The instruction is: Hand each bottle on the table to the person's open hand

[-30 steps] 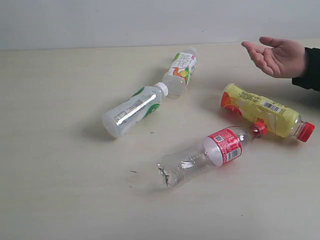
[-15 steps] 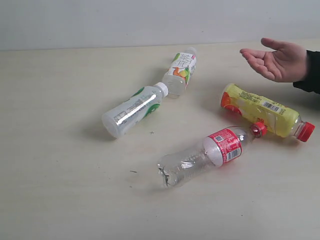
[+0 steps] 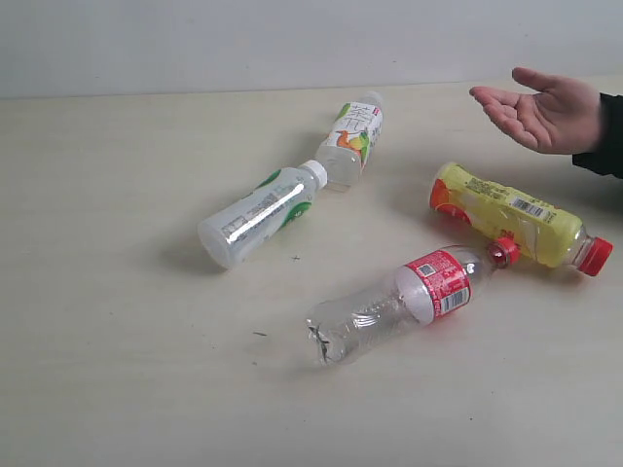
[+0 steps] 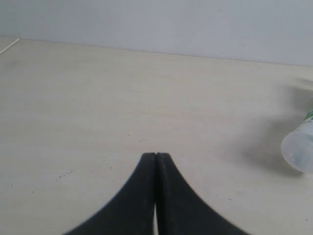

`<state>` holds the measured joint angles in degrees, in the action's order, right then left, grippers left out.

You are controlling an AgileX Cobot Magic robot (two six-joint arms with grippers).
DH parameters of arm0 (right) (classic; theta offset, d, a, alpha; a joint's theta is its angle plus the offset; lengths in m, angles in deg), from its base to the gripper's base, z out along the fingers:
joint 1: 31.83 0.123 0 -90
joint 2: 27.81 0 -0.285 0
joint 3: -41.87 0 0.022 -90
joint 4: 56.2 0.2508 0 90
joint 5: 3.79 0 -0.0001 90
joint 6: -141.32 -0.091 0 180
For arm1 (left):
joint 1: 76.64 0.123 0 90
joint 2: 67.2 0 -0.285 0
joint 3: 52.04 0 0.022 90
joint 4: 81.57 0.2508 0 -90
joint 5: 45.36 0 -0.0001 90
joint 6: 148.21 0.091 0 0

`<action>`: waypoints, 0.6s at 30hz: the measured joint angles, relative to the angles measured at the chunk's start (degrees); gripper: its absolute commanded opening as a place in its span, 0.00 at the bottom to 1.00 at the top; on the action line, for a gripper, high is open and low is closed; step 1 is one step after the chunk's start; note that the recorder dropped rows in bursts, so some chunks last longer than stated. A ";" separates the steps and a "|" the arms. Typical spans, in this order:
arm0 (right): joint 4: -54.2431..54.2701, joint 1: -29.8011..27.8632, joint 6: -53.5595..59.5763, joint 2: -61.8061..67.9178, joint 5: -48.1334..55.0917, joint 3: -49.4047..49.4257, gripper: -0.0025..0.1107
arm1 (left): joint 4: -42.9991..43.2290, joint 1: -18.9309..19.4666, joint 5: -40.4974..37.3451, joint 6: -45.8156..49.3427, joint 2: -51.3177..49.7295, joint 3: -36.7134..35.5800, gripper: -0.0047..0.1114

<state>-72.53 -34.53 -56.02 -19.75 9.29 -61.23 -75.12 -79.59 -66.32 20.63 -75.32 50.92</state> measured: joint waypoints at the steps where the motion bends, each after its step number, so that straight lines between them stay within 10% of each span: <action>1: -0.86 0.00 0.02 0.00 -1.61 0.00 0.02 | 0.00 0.00 0.00 0.00 0.00 0.00 0.04; 18: 5.12 0.00 -8.63 0.00 -19.43 0.00 0.02 | 0.00 0.00 0.00 0.00 0.00 0.00 0.04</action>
<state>-67.41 -34.53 -64.65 -19.75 -10.14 -61.23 -75.12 -79.59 -66.32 20.63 -75.32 50.92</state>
